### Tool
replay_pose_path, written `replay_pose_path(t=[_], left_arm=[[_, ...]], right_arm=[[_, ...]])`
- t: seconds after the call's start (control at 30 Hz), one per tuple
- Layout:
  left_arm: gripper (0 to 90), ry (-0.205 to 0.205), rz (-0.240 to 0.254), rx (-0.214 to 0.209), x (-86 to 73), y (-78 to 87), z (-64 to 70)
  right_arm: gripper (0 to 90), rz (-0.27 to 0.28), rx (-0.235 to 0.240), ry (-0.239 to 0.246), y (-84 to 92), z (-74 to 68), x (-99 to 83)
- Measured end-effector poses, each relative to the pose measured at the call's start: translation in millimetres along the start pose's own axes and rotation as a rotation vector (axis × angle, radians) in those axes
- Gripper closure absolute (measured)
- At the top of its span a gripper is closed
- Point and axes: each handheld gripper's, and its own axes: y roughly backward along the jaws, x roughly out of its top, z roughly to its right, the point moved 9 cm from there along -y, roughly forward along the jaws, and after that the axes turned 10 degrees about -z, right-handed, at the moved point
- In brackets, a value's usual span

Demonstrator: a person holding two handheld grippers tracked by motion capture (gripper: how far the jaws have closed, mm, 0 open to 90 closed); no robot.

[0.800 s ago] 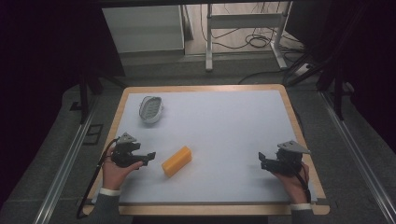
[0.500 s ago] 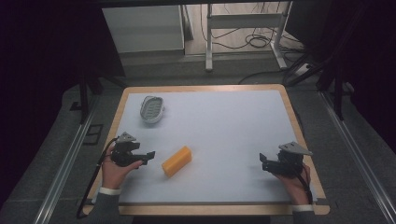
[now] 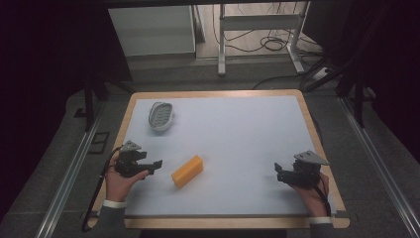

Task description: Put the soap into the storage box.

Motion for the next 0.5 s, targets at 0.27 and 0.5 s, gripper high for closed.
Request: replay_pose_path(t=[0.27,0.5], left_arm=[[22.6,0.001,0.013,0.03,-0.3,7.8,-1.8],[22.4,-0.014,-0.005,0.031,3.9,13.9,-1.2]], right_arm=[[7.2,-0.005,0.003,-0.005,0.6,2.4,-0.6],[7.3,0.002,0.009,-0.012,3.0,3.5,-1.2]])
